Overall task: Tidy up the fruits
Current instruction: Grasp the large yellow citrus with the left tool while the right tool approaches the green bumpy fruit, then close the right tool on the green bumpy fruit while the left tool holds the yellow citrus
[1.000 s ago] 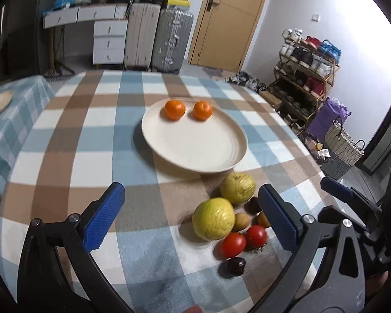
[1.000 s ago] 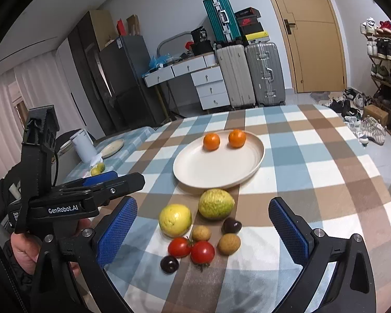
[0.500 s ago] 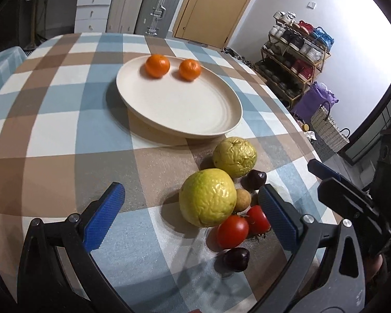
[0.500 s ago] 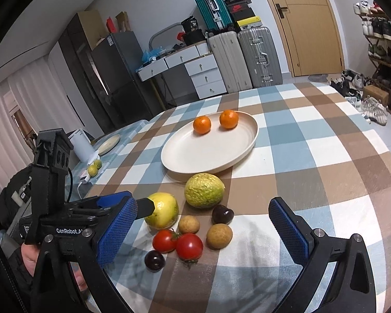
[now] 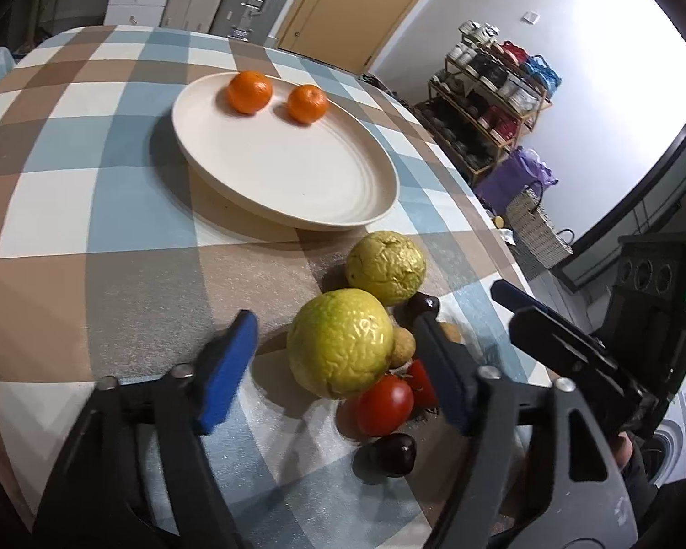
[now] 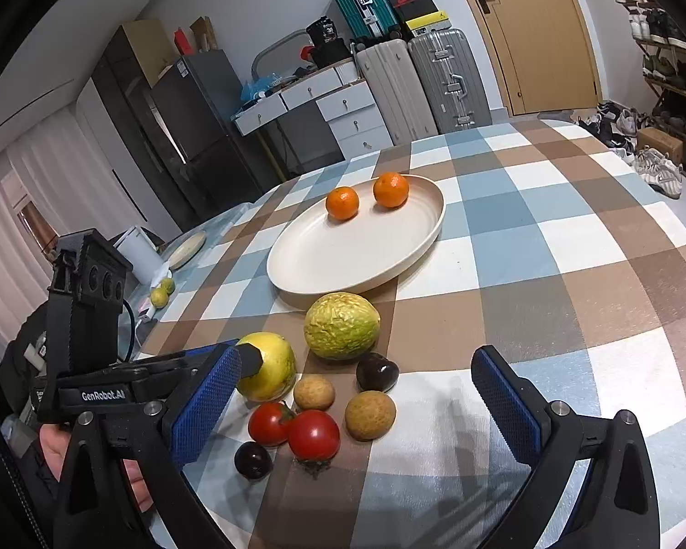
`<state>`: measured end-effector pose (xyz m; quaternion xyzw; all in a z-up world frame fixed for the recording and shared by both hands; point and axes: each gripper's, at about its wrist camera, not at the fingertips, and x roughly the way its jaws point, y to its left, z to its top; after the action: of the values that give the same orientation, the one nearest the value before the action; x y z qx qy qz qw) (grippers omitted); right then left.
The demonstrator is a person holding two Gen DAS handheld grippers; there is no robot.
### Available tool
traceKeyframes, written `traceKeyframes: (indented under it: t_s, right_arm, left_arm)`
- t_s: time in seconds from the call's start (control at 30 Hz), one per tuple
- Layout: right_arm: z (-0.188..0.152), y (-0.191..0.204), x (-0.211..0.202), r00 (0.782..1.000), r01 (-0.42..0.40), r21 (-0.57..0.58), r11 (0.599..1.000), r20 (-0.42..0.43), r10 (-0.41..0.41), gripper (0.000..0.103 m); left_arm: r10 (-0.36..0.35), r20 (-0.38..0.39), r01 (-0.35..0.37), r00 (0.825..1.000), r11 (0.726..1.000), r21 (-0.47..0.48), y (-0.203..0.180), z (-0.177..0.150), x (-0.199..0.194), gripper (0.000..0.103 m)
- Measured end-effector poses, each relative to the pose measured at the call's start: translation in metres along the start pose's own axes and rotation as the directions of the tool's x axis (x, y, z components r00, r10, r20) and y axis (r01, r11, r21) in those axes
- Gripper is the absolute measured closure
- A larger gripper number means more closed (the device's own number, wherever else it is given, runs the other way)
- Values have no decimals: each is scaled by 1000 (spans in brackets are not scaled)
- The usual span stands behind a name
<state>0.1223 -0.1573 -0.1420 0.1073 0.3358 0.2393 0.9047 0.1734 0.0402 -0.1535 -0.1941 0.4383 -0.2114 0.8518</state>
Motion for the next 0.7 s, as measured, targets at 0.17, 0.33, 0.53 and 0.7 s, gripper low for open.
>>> traceKeyframes:
  t_s: [0.17, 0.33, 0.53, 0.7]
  right_arm:
    - [1, -1, 3, 1000, 1, -1, 1000, -7, -1, 0]
    - [1, -1, 6, 1000, 0, 1, 1000, -17, 0, 0]
    - [6, -2, 11, 999, -8, 16, 1000, -43, 9, 0]
    - [16, -4, 22, 997, -11, 19, 1000, -81, 13, 0]
  left_arm:
    - [-17, -2, 17, 1000, 1000, -7, 4, 0, 1, 57]
    - [-47, 24, 48, 999, 998, -30, 10, 1, -4, 57]
    - [-33, 76, 35, 997, 999, -26, 15, 5, -23, 57]
    - [11, 129, -10, 992, 1000, -9, 20, 8, -47, 57]
